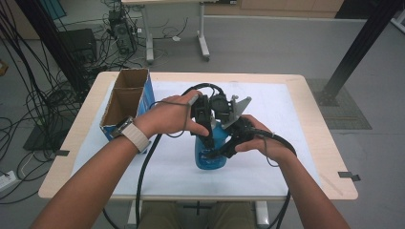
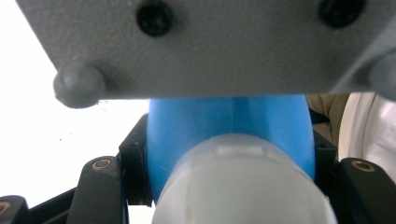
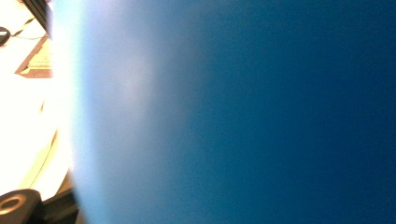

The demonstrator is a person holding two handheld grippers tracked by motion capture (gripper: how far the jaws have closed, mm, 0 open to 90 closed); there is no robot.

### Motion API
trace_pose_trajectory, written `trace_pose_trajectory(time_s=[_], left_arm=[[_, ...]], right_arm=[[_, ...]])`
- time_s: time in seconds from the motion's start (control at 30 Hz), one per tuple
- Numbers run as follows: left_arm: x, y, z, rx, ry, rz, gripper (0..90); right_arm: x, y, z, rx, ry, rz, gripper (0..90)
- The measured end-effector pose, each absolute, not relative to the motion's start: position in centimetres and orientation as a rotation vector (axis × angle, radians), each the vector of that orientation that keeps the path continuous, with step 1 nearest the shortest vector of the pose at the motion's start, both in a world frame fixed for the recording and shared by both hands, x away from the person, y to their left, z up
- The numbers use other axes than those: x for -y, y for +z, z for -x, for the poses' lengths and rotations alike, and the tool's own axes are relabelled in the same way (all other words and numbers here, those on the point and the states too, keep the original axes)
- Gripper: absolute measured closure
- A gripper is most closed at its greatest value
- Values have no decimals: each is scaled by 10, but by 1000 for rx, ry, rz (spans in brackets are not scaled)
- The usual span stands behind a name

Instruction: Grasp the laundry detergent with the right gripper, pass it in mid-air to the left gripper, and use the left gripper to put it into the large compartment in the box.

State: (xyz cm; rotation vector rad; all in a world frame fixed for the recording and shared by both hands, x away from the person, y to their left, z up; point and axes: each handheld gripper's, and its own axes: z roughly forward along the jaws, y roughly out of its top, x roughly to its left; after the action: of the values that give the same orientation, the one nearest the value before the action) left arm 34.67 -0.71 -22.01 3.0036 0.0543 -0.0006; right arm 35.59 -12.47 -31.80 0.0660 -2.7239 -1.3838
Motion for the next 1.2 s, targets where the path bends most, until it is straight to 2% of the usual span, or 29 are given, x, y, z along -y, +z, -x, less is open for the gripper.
trace_pose_trajectory(time_s=[1.2], left_arm=[[1,-219,-346,-71,2,-2997,379]], right_arm=[[121,-317,-355,2726,-1377,-81,430]])
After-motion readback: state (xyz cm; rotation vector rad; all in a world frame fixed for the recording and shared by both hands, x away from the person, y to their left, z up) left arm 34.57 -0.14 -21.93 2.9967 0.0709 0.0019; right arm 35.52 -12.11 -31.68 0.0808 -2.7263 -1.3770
